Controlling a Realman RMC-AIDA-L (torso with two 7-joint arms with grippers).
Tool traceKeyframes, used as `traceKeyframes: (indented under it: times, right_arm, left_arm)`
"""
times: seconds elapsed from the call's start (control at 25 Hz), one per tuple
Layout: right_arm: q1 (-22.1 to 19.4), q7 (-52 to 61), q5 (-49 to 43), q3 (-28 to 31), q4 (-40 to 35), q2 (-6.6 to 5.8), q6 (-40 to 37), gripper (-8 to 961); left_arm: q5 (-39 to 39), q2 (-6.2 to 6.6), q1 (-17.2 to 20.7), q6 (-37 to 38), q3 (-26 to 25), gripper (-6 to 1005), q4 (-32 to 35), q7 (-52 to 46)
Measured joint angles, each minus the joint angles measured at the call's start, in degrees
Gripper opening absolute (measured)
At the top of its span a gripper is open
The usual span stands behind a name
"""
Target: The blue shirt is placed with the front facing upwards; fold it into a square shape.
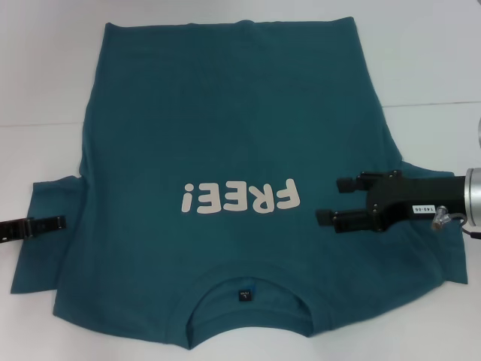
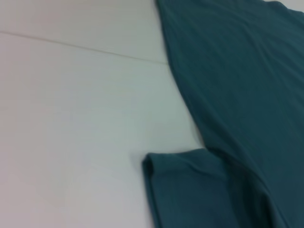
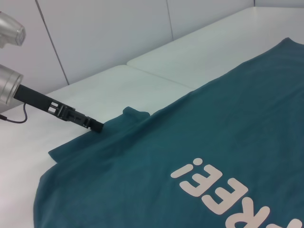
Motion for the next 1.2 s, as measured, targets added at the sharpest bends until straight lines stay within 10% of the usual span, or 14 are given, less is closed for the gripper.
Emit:
traceKeyframes:
  times: [1.2]
  right_arm:
    - [0.17,0.0,-0.16,0.0,0.0,-0.03,0.03,915]
  left_arm:
    - [0.96,-0.39,-0.48,0.09,0.0,934,-0.41,0.98]
